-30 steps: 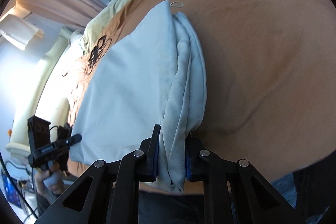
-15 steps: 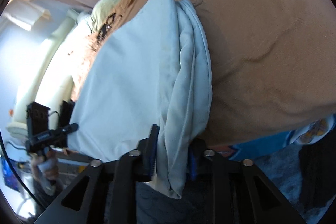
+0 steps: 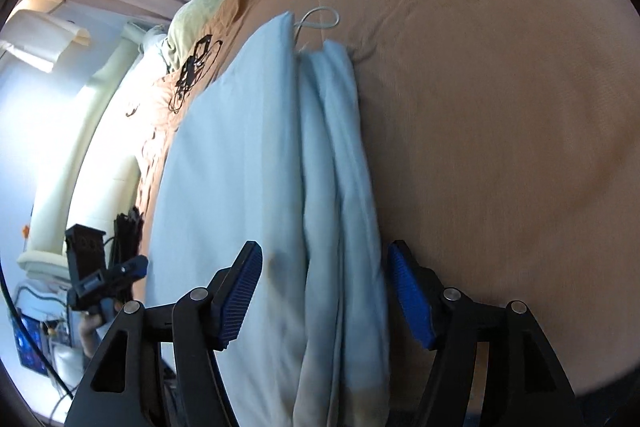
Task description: Fold large clothes
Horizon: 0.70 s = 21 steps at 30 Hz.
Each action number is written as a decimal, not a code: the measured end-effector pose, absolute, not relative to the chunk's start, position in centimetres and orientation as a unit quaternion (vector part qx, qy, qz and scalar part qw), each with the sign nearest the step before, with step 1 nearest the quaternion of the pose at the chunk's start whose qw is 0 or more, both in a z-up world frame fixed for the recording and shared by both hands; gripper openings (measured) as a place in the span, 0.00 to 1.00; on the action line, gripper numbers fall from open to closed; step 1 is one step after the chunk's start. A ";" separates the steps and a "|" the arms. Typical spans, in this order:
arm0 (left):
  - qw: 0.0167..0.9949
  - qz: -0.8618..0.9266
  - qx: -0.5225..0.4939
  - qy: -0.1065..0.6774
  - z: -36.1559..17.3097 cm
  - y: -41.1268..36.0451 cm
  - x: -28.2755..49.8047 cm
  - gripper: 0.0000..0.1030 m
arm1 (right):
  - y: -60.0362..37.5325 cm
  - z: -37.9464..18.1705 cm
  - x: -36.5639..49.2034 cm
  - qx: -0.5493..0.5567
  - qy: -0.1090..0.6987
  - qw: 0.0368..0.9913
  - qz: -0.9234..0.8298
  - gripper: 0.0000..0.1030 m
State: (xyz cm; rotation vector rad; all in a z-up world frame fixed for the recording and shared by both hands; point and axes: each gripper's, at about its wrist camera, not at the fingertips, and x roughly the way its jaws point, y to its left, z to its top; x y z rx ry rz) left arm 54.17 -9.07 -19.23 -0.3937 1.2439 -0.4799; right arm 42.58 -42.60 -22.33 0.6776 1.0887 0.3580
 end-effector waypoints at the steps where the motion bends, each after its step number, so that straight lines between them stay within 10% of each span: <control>1: 0.767 -0.223 -0.187 0.572 -19.5 -9.2 54.7 0.62 | -42.5 -22.5 43.5 0.313 0.509 0.784 0.168 0.64; 21: 0.785 -0.213 -0.186 0.551 -20.9 -13.1 64.8 0.62 | -40.6 -24.9 55.0 0.354 0.528 0.732 0.245 0.61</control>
